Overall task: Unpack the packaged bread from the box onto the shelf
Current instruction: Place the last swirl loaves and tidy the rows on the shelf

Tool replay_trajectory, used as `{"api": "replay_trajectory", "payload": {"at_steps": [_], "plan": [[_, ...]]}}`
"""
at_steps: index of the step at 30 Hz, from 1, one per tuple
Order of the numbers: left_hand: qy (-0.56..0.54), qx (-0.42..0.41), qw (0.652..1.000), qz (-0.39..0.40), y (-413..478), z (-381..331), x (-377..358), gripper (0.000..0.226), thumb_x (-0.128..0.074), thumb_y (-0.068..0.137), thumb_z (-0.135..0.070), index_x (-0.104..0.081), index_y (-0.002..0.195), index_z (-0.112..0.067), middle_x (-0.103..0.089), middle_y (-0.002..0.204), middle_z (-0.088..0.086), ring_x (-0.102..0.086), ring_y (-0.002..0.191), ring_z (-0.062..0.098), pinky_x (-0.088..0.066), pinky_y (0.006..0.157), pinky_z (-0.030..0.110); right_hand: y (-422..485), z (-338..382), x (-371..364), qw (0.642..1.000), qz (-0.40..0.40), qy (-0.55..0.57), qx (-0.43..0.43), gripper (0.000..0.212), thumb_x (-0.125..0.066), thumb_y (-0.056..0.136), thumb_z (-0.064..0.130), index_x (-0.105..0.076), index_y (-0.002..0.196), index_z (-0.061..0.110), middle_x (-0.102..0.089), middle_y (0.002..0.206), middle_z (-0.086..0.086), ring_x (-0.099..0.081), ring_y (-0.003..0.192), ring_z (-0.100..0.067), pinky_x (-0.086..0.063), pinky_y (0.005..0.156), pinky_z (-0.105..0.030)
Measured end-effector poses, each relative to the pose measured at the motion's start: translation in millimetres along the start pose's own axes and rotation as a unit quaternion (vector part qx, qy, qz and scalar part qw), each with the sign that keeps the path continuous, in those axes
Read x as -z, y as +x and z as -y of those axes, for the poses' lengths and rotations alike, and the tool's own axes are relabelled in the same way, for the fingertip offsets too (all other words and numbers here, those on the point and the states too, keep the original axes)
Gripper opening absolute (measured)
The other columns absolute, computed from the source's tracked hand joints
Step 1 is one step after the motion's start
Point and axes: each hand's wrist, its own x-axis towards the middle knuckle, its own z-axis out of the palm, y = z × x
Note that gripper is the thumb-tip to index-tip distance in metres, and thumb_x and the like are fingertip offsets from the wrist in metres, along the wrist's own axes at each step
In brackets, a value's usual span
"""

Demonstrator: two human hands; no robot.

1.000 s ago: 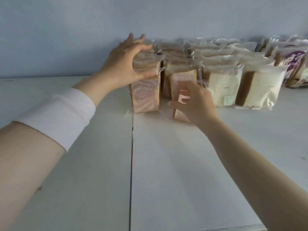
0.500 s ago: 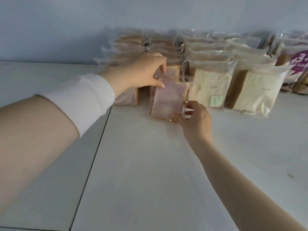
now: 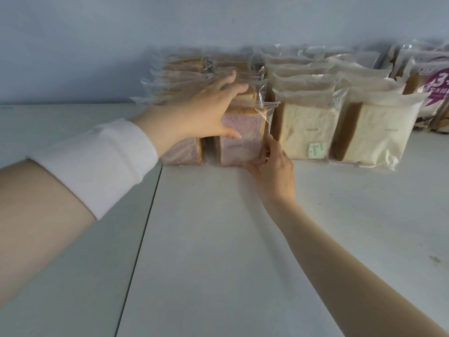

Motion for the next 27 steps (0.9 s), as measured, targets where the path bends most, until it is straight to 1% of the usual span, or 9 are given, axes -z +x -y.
{"api": "replay_trajectory", "payload": {"at_steps": [3, 5, 7, 11, 14, 17, 19, 22, 27], "plan": [[0.063, 0.0, 0.998, 0.012, 4.0, 3.4, -6.6, 0.092, -0.066, 0.076, -0.044, -0.016, 0.147, -0.013, -0.008, 0.157, 0.012, -0.008, 0.145, 0.025, -0.011, 0.119, 0.039, -0.7, 3.2, -4.3, 1.0, 0.0, -0.005, -0.019, 0.068, -0.066, 0.083, 0.017, -0.033, 0.142, 0.006, -0.054, 0.129, -0.016, -0.048, 0.119, -0.032, -0.035, 0.094, -0.03], [0.068, -0.008, 0.998, -0.012, 7.3, 6.2, -10.2, 0.086, -0.068, 0.077, -0.037, -0.021, 0.145, -0.012, -0.017, 0.156, 0.01, -0.015, 0.144, 0.023, -0.015, 0.118, 0.038, 2.5, 7.3, -10.1, 0.999, -0.021, 0.004, -0.027, 0.064, -0.067, 0.082, 0.015, -0.038, 0.138, 0.006, -0.057, 0.126, -0.015, -0.05, 0.117, -0.031, -0.037, 0.093, -0.031], [0.062, -0.015, 0.998, -0.029, 10.4, 8.9, -13.1, 0.082, -0.069, 0.077, -0.032, -0.026, 0.144, -0.013, -0.023, 0.154, 0.007, -0.021, 0.143, 0.021, -0.023, 0.116, 0.041, 7.6, 11.6, -16.9, 0.998, -0.041, 0.013, -0.044, 0.058, -0.067, 0.081, 0.013, -0.043, 0.133, 0.007, -0.058, 0.125, -0.012, -0.051, 0.116, -0.028, -0.038, 0.091, -0.03], [0.084, -0.023, 0.995, -0.044, 15.4, 13.4, -16.2, 0.078, -0.068, 0.078, -0.03, -0.027, 0.143, -0.013, -0.022, 0.155, 0.006, -0.02, 0.143, 0.02, -0.032, 0.111, 0.047, 17.9, 17.7, -24.3, 0.996, -0.061, 0.002, -0.067, 0.049, -0.065, 0.082, 0.009, -0.045, 0.127, 0.008, -0.058, 0.122, -0.011, -0.052, 0.114, -0.028, -0.039, 0.085, -0.029], [0.082, -0.03, 0.996, -0.034, 15.1, 15.4, -16.6, 0.081, -0.067, 0.079, -0.032, -0.024, 0.144, -0.013, -0.017, 0.156, 0.007, -0.016, 0.144, 0.021, -0.029, 0.113, 0.046, 17.3, 14.8, -20.1, 0.998, -0.039, -0.001, -0.058, 0.054, -0.066, 0.083, 0.014, -0.043, 0.131, 0.008, -0.057, 0.124, -0.011, -0.052, 0.116, -0.028, -0.039, 0.087, -0.03], [0.065, -0.043, 0.997, -0.018, 10.4, 20.6, -10.9, 0.093, -0.067, 0.076, -0.04, -0.014, 0.147, -0.014, -0.008, 0.157, 0.007, -0.008, 0.145, 0.02, -0.012, 0.118, 0.039, 14.4, 10.5, -13.3, 0.999, -0.01, -0.001, -0.041, 0.064, -0.067, 0.082, 0.02, -0.037, 0.137, 0.008, -0.056, 0.127, -0.014, -0.051, 0.116, -0.03, -0.038, 0.089, -0.03], [0.079, -0.038, 0.996, -0.02, 5.6, 24.1, -7.0, 0.101, -0.069, 0.071, -0.046, -0.011, 0.148, -0.014, -0.005, 0.158, 0.007, -0.005, 0.145, 0.021, -0.007, 0.116, 0.036, 13.0, 9.7, -11.1, 0.999, -0.004, -0.009, -0.036, 0.068, -0.068, 0.081, 0.023, -0.036, 0.139, 0.007, -0.055, 0.127, -0.014, -0.052, 0.115, -0.03, -0.037, 0.087, -0.027], [0.116, -0.025, 0.992, -0.033, 2.4, 25.0, -7.5, 0.103, -0.07, 0.069, -0.048, -0.014, 0.147, -0.012, -0.009, 0.157, 0.009, -0.01, 0.145, 0.024, -0.009, 0.115, 0.035, 13.8, 11.6, -12.2, 0.999, -0.015, -0.018, -0.038, 0.064, -0.068, 0.082, 0.022, -0.039, 0.137, 0.008, -0.057, 0.124, -0.012, -0.053, 0.111, -0.029, -0.037, 0.083, -0.027], [0.121, -0.017, 0.991, -0.047, 10.8, 21.8, -16.4, 0.093, -0.073, 0.071, -0.035, -0.023, 0.144, -0.009, -0.022, 0.154, 0.009, -0.022, 0.142, 0.024, -0.02, 0.116, 0.037, 23.1, 17.7, -20.8, 0.997, -0.04, -0.022, -0.063, 0.057, -0.068, 0.082, 0.021, -0.044, 0.132, 0.01, -0.058, 0.123, -0.01, -0.052, 0.115, -0.028, -0.04, 0.086, -0.032]]}}
